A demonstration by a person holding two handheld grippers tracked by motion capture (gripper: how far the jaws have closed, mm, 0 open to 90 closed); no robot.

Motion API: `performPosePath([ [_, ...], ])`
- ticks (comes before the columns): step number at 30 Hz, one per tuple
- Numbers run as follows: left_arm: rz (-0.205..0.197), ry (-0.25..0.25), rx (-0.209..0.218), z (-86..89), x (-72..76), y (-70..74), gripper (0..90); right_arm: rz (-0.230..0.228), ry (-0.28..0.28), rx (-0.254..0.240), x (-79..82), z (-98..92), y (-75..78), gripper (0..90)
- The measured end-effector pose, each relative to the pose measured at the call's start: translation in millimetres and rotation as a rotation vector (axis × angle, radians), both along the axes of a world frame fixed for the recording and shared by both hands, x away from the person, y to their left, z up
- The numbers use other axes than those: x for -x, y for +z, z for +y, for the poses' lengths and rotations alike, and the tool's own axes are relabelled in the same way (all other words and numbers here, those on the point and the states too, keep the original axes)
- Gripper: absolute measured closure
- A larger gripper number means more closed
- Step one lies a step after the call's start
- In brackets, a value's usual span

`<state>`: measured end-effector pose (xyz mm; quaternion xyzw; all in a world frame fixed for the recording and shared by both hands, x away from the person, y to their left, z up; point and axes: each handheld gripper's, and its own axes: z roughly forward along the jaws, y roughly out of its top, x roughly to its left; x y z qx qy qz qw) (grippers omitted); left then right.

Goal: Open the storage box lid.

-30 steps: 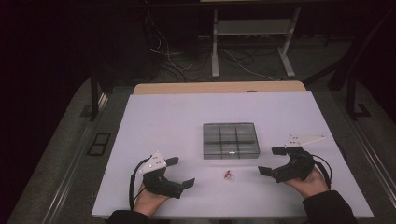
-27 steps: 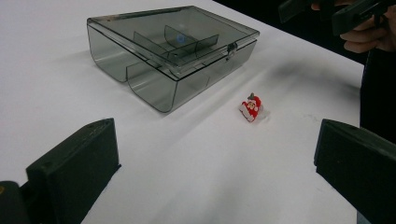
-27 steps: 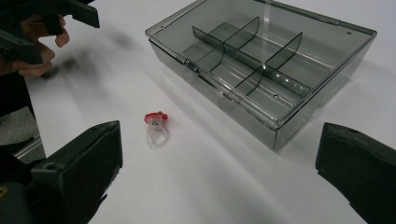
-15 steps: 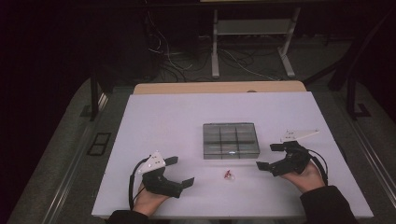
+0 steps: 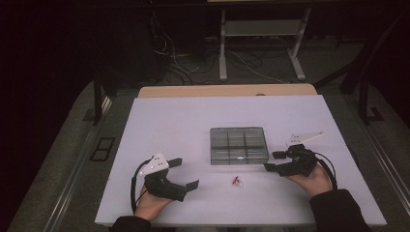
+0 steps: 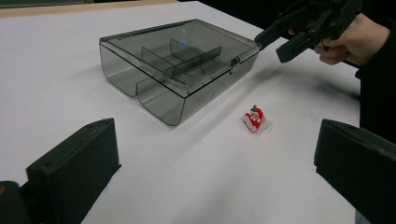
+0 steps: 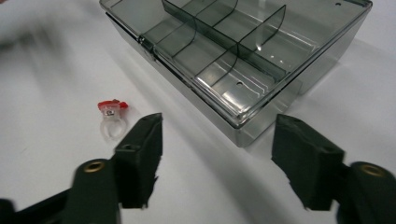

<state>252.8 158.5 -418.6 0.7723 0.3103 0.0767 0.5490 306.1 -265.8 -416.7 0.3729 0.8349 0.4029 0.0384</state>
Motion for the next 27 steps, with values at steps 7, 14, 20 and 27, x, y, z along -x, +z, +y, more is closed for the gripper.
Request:
performPosePath([
  [7,-0.005,-0.021,0.001,-1.4,-7.5,7.4,0.0,0.008,-0.023,0.023,-3.2,-0.9,-3.2,54.5],
  [14,-0.014,-0.023,-0.009,-6.7,-21.1,12.5,0.0,-0.008,-0.045,0.044,-4.4,-1.5,-5.1,68.8],
  [20,-0.008,-0.018,-0.013,-9.4,-36.4,12.7,0.0,-0.033,-0.031,0.057,-2.1,0.9,-4.9,77.8],
  [27,-0.008,-0.016,-0.016,-13.3,-45.0,14.4,0.0,-0.047,-0.028,0.047,-0.2,0.0,-3.1,83.9],
])
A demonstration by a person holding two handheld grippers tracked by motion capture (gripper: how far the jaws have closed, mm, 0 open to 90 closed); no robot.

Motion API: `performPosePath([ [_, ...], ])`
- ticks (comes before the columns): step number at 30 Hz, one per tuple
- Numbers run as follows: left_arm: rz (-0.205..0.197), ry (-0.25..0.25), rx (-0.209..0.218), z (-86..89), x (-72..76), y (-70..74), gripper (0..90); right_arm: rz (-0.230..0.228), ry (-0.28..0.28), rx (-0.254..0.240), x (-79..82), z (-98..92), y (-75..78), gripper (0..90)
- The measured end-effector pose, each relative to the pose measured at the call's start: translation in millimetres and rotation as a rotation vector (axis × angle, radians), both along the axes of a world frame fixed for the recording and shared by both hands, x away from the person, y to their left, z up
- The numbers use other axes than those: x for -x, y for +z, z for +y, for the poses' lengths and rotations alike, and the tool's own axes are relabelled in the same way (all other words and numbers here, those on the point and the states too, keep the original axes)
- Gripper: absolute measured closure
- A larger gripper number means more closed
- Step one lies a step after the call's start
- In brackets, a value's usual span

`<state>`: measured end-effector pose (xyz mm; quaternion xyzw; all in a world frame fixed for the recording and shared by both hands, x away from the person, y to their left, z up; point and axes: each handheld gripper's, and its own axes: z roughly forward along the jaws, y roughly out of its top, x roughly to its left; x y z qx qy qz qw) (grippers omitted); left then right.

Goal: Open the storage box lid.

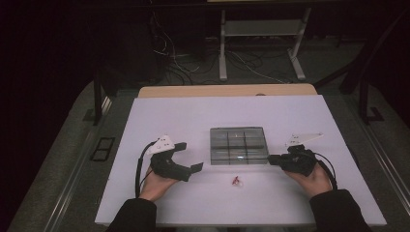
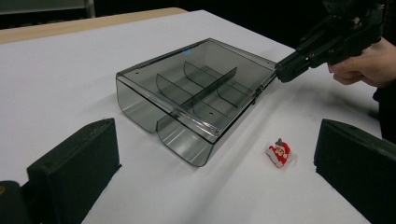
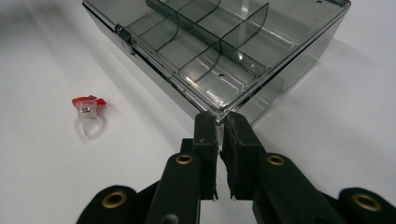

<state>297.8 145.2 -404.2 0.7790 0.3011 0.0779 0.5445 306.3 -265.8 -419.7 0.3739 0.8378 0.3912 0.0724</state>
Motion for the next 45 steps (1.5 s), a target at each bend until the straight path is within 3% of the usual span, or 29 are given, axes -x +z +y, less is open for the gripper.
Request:
performPosePath([
  [3,-0.001,-0.004,-0.002,-1.5,-2.8,1.7,0.0,-0.001,0.001,-0.008,0.1,-0.4,0.8,88.6],
  [13,0.003,-0.007,-0.011,-1.9,-12.2,8.7,0.0,0.006,-0.002,-0.075,-2.4,-4.8,9.6,89.2],
  [27,0.003,-0.016,-0.021,-7.9,-25.1,20.5,0.0,-0.031,0.005,-0.089,-15.0,-5.6,41.3,89.1],
  [33,0.001,-0.021,-0.033,-9.8,-30.9,25.5,0.0,-0.035,0.001,-0.091,-20.6,-5.3,48.6,89.1],
  [45,0.034,-0.012,-0.031,-13.3,-51.5,29.5,0.0,-0.035,0.002,-0.088,-36.8,-1.3,59.7,89.2],
])
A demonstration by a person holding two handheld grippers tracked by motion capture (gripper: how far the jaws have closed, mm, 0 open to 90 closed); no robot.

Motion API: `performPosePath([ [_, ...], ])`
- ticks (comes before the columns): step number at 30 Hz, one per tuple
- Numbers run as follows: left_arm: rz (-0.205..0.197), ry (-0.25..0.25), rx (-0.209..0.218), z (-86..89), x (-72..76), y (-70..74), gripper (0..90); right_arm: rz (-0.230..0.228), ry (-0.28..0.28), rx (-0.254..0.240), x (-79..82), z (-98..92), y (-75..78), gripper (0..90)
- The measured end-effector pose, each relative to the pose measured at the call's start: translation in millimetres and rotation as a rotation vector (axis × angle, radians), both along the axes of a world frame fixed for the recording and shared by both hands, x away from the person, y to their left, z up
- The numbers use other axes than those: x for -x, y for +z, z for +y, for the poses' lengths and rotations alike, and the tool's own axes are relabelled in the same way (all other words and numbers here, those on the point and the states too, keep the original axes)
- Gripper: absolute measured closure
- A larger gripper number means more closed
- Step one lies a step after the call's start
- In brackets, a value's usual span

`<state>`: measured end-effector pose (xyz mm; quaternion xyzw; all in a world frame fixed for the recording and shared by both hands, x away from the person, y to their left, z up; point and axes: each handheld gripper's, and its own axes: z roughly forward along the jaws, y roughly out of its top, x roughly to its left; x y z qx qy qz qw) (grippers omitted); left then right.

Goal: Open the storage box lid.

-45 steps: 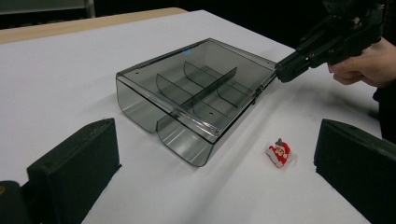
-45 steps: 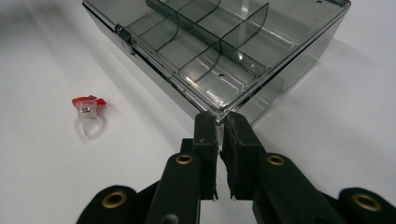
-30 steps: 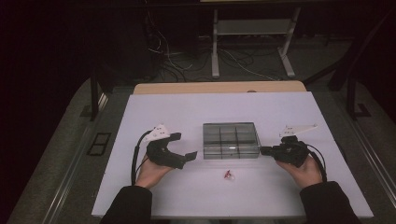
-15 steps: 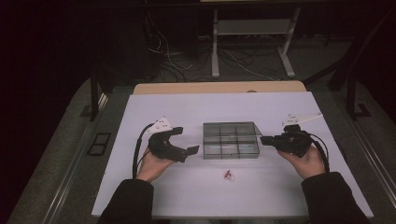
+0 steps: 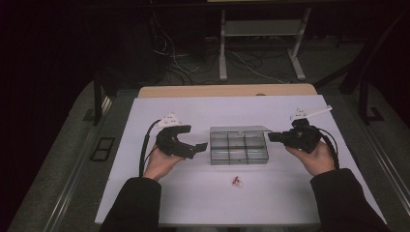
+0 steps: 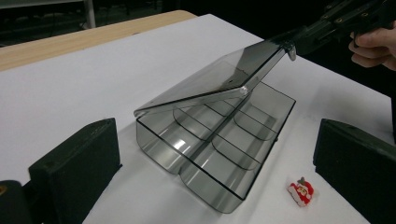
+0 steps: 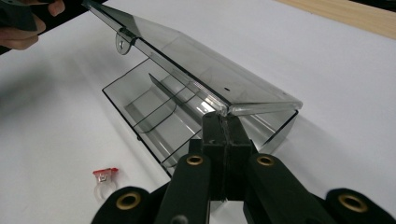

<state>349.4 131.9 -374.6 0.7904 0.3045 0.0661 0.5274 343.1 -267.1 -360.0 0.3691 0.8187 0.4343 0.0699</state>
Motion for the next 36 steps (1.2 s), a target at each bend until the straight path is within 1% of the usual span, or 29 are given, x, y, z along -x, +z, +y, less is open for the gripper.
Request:
performPosePath([
  [2,-0.002,0.002,0.000,0.1,-4.4,0.7,1.2,0.002,-0.001,0.000,-2.5,0.8,1.9,89.2],
  [4,0.005,0.005,0.007,-0.6,-8.0,1.6,1.2,0.002,0.002,-0.005,-5.0,1.5,3.9,89.2],
  [13,0.002,0.004,0.019,-5.3,-21.7,7.3,2.6,0.002,0.007,-0.008,-16.5,4.8,11.8,89.2],
  [17,-0.005,-0.010,0.016,-9.5,-27.5,11.4,4.6,0.008,0.002,-0.014,-22.4,4.0,13.4,89.1],
  [20,0.000,-0.019,0.014,-13.7,-32.2,12.0,5.6,0.013,0.001,-0.018,-26.5,3.2,14.4,89.2],
  [24,0.015,-0.035,0.010,-18.5,-38.8,10.0,6.6,0.016,0.002,-0.037,-31.2,2.0,15.2,89.2],
  [27,0.019,-0.050,0.007,-22.0,-43.7,7.3,10.8,0.019,0.002,-0.045,-34.9,1.1,14.4,89.1],
  [30,0.012,-0.058,0.013,-25.3,-46.9,5.5,15.0,0.020,-0.003,-0.051,-38.0,0.1,12.5,89.0],
  [32,0.002,-0.065,0.022,-26.3,-48.5,5.4,20.5,0.024,-0.009,-0.057,-39.4,-0.2,11.8,89.1],
  [34,-0.008,-0.067,0.041,-27.1,-50.2,5.2,26.2,0.028,-0.007,-0.057,-41.0,-0.9,11.3,89.1],
  [35,-0.012,-0.066,0.047,-27.5,-50.9,5.2,30.9,0.025,-0.011,-0.059,-41.8,-0.9,11.0,89.1],
  [36,-0.011,-0.064,0.053,-27.9,-51.9,5.2,33.3,0.028,-0.011,-0.060,-42.5,-1.3,11.0,89.1],
])
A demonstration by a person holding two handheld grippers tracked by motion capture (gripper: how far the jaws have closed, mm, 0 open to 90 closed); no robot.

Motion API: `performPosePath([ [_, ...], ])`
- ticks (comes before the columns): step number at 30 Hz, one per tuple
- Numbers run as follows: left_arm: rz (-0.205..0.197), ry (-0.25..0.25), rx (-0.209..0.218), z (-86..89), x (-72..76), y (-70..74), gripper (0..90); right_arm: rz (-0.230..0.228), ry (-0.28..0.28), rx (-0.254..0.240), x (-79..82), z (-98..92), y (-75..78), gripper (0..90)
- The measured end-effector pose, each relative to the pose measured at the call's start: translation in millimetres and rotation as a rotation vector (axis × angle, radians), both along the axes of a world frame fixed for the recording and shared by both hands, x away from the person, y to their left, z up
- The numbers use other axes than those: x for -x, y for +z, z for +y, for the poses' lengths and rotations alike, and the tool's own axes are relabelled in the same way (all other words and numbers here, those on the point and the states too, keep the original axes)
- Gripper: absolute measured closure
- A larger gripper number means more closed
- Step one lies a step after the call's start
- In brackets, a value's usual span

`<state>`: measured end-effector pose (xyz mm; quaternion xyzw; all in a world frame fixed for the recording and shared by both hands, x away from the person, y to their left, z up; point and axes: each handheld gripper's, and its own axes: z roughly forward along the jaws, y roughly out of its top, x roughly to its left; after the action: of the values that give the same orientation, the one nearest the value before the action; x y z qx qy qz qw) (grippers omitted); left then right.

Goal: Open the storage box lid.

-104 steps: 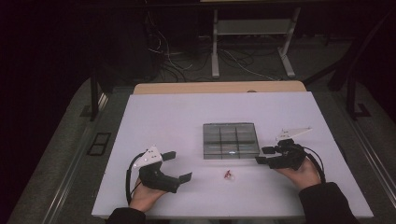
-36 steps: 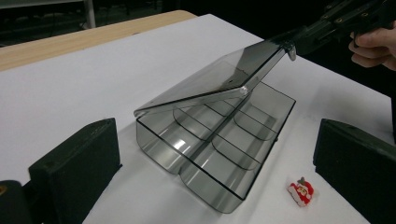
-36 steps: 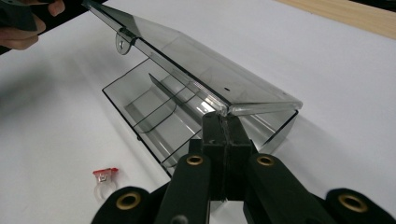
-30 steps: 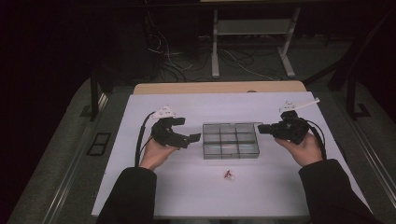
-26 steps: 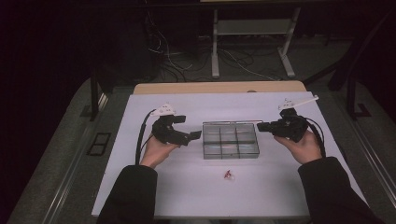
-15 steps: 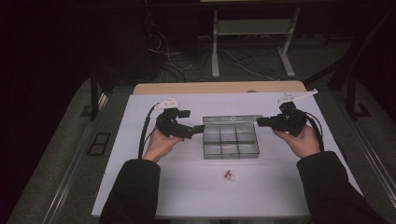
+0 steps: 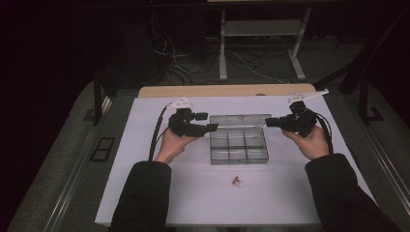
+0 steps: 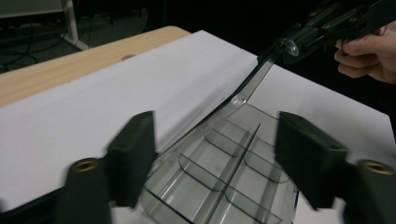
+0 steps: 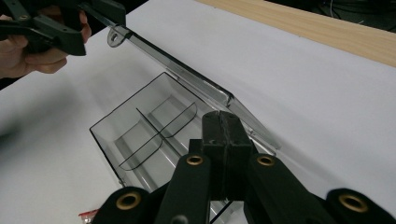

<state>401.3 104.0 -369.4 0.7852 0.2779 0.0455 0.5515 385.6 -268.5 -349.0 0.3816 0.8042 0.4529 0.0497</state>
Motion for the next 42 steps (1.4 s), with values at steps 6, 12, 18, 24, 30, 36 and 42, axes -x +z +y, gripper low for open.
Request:
performPosePath([
  [6,-0.015,0.025,0.011,-3.4,-1.4,2.2,45.2,0.000,-0.013,-0.011,-3.9,-2.5,0.3,89.0],
  [12,-0.049,0.056,0.025,-2.2,-1.6,3.4,55.3,0.007,-0.028,-0.019,-8.1,-4.4,-1.2,88.7],
  [18,-0.071,0.080,0.028,-1.1,-2.3,4.0,66.9,0.016,-0.041,-0.017,-11.2,-5.2,-3.7,88.4],
  [24,-0.088,0.085,0.039,-1.6,-4.2,2.4,69.7,0.026,-0.041,-0.024,-11.8,-8.0,-5.2,83.7],
  [30,-0.099,0.091,0.043,-1.1,-5.7,1.9,69.4,0.017,-0.051,0.009,-10.2,-10.9,-3.1,69.7],
  [36,-0.094,0.099,0.057,0.8,-8.2,-0.2,69.4,-0.019,-0.054,-0.008,-15.2,-10.7,-2.3,47.3],
  [42,-0.090,0.106,0.055,0.5,-10.7,-2.7,69.4,-0.069,-0.050,-0.053,-23.7,-6.2,-3.7,48.4],
])
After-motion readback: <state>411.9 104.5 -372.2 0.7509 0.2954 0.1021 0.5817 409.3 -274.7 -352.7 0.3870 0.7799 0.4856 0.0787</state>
